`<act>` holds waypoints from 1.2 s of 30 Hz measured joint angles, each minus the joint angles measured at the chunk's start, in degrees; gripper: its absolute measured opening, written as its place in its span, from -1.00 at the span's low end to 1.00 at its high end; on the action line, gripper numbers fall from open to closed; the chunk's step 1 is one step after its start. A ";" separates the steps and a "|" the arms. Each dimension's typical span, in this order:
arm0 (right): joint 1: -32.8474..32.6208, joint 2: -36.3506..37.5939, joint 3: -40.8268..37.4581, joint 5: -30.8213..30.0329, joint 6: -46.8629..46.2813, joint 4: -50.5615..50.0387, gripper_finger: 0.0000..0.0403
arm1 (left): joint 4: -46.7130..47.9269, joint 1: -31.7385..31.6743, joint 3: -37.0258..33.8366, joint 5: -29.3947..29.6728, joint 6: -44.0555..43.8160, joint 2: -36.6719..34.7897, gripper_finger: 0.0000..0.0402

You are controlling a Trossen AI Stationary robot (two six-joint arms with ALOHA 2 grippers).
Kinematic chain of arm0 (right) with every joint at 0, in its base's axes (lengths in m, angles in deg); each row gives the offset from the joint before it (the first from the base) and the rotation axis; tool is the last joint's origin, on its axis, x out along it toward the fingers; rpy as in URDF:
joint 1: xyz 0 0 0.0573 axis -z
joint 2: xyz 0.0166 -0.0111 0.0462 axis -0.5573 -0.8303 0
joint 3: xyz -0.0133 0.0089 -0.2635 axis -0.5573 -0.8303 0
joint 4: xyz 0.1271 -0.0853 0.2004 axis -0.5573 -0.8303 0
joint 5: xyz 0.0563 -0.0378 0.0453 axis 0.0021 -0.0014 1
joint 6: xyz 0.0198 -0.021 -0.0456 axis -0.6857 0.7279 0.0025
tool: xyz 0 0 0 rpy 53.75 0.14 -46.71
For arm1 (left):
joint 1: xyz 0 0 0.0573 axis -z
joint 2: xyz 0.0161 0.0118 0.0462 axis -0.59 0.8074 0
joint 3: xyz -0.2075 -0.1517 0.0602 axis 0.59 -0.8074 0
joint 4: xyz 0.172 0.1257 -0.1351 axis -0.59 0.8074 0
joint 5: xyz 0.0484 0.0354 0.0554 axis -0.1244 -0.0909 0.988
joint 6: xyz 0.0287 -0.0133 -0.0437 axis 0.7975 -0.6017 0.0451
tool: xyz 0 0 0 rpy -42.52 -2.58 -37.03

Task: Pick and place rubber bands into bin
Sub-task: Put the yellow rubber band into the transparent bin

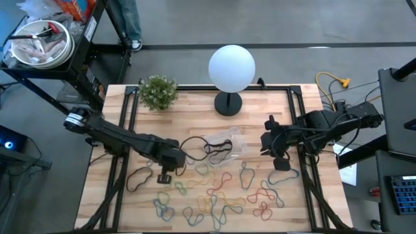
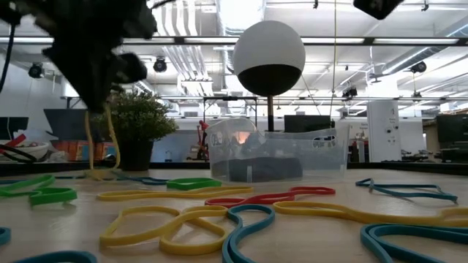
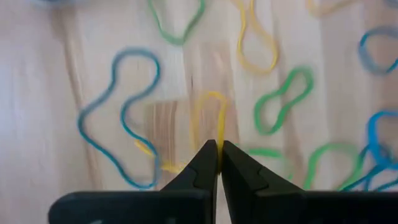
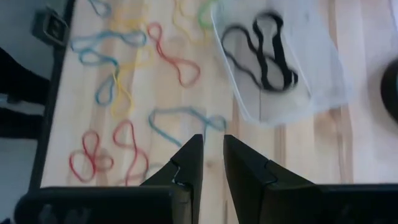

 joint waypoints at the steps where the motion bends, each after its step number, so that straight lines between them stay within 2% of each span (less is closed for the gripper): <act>1: 0.00 0.17 0.00 0.00 -0.16 -0.99 -0.71 | -0.07 -0.01 0.52 0.23 -0.77 -0.66 -1.00; 7: 0.00 2.55 0.00 0.00 -0.46 -3.03 -0.71 | -0.99 0.00 2.99 1.12 -2.41 -4.11 -1.00; 13: 0.00 6.60 -0.04 -1.50 -1.68 -2.98 -0.72 | -6.51 0.00 3.46 2.20 -2.39 -6.46 -1.00; 19: 0.00 10.24 -0.07 -5.47 -2.98 -2.90 -0.72 | -13.26 -0.07 3.46 8.89 -0.88 -7.33 -1.00; 24: 0.00 12.29 -0.10 -7.04 -3.21 -2.89 -0.72 | -20.39 -0.61 3.46 17.80 -0.12 -7.37 -1.00; 28: 0.00 13.03 -0.11 -7.10 -3.17 -2.94 -0.72 | -27.84 -1.51 3.29 20.00 1.28 -7.37 -1.00; 29: 0.00 13.10 -0.11 -7.10 -3.15 -2.94 -0.72 | -30.00 -1.76 3.11 18.71 1.23 -7.37 -1.00; 30: 0.00 13.17 -0.11 -7.11 -3.17 -2.94 -0.72 | -32.07 -2.12 2.95 15.02 1.22 -7.37 -1.00; 32: 0.02 13.32 -0.11 -7.24 -3.19 -2.94 -0.72 | -33.82 -3.05 2.94 5.08 0.10 -7.37 -1.00; 34: 0.02 13.33 -0.11 -7.26 -3.18 -2.95 -0.72 | -31.81 -3.43 2.94 -1.55 -4.36 -7.21 -1.00; 36: 0.00 13.27 -0.11 -7.26 -3.19 -2.96 -0.72 | -24.82 -3.38 2.92 -2.98 -8.98 -7.05 -1.00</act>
